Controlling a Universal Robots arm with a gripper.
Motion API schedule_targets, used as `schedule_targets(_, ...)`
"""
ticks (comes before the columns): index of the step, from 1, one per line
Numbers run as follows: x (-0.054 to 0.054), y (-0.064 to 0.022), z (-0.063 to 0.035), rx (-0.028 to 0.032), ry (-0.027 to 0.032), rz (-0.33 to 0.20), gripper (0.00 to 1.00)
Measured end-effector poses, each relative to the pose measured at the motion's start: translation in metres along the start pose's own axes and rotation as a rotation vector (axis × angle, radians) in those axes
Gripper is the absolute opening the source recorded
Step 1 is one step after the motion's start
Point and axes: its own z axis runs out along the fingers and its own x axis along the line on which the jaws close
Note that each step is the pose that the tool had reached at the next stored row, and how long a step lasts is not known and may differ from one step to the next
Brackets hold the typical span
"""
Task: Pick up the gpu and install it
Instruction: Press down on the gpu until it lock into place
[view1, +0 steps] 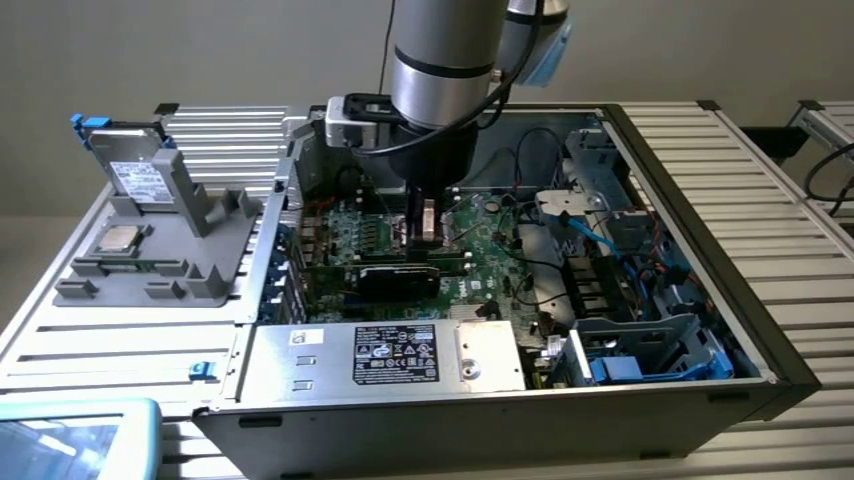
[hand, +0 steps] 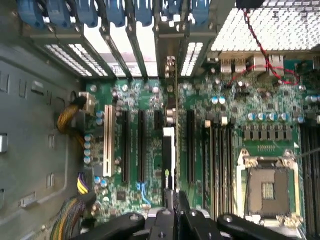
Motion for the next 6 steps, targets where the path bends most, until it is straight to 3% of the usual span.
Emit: schedule_targets(6,0.0000,0.0000,-0.0001,-0.0001,0.0001,0.000,0.12)
